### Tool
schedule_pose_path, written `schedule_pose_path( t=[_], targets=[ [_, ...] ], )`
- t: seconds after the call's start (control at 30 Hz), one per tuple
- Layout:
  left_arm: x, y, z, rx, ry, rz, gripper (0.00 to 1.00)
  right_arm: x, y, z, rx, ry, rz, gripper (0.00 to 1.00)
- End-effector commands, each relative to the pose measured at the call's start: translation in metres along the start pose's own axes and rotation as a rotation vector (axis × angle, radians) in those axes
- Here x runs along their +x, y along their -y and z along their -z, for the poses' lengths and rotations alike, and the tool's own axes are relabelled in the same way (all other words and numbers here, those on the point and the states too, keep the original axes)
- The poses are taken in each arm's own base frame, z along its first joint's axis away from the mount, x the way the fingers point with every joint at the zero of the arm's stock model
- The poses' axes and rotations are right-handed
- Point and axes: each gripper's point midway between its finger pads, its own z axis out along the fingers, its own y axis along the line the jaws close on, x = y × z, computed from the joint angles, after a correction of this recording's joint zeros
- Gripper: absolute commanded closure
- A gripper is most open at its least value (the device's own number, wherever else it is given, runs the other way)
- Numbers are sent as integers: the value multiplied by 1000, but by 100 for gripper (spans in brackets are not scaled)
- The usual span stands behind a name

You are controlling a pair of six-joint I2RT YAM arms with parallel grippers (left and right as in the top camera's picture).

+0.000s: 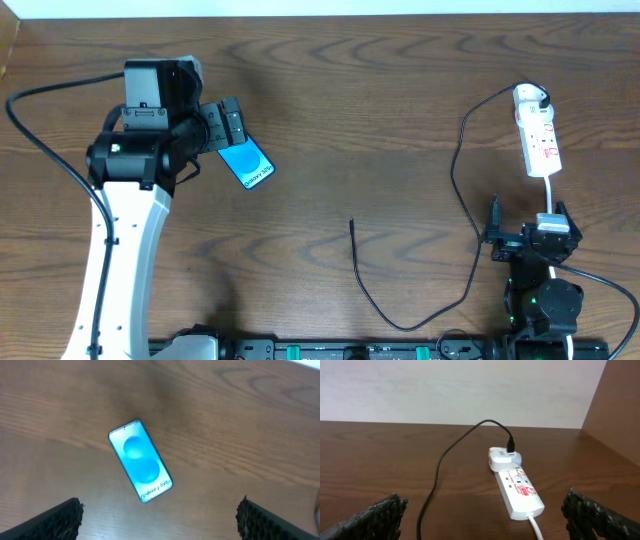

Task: Plug charger to phone and switch on socket
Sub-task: 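Move the left gripper over the blue phone and lower toward it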

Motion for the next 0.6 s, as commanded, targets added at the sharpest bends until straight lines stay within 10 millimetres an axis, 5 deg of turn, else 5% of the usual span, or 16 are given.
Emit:
schedule_pose_path(
  t=[0.0, 0.23, 0.57],
  targets=[
    [-20, 3, 6, -6, -6, 111, 2, 0, -1, 0, -2, 1, 13, 1],
    [-29, -11, -17, -150, -147, 255, 2, 0, -1, 0, -2, 1, 13, 1],
    [18, -32, -117, -273, -432, 338, 2, 0, -1, 0, -2, 1, 13, 1]
  ],
)
